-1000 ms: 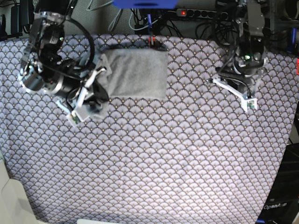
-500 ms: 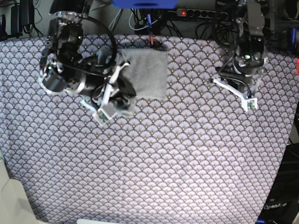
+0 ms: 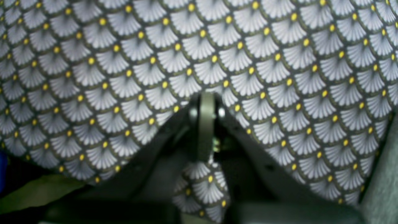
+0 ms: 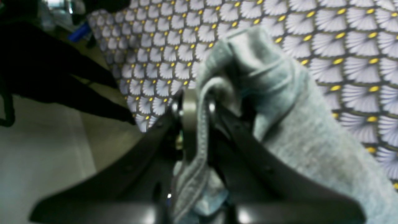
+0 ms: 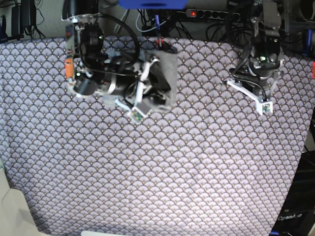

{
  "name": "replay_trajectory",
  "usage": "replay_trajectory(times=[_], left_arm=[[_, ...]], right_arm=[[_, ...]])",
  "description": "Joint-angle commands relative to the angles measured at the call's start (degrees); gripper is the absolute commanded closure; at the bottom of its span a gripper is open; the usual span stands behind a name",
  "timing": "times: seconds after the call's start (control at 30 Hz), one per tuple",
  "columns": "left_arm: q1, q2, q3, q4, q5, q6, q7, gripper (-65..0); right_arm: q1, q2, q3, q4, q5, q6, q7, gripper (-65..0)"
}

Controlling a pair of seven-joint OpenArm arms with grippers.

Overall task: Fold the T-shirt properly
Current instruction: 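Grasp the strip's other end with the right gripper and fold it over the stack, then press both grippers against the folded bundle's sides to square it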

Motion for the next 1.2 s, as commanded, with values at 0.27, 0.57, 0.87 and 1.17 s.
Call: replay_trajectory(times=[0.27,0.57,0.87,1.17], left_arm=[[0.5,-0.9,-0.3,1.3,0.4,0.0,-1.1,0.0],[0.5,-0.9,-0.3,1.3,0.4,0.0,-1.1,0.0],[0.9,-1.0,-0.3,1.3,0.4,0.0,-1.1,0.0],[1.0,-1.0,-1.0,1.0,0.4,-1.8,-3.7,0.0]], right_arm=[[2.0,-0.4,-0.4,-0.6,2.1,0.0,1.5,-17.8],[4.1,-0.2,-9.9,-5.0,2.1,0.0,1.9,-33.9],[7.6,4.4,-11.7,-2.6,2.1,0.0,1.4,-33.9],[7.6,11.4,-10.4,9.3,2.0,0.0,0.5,-33.9]])
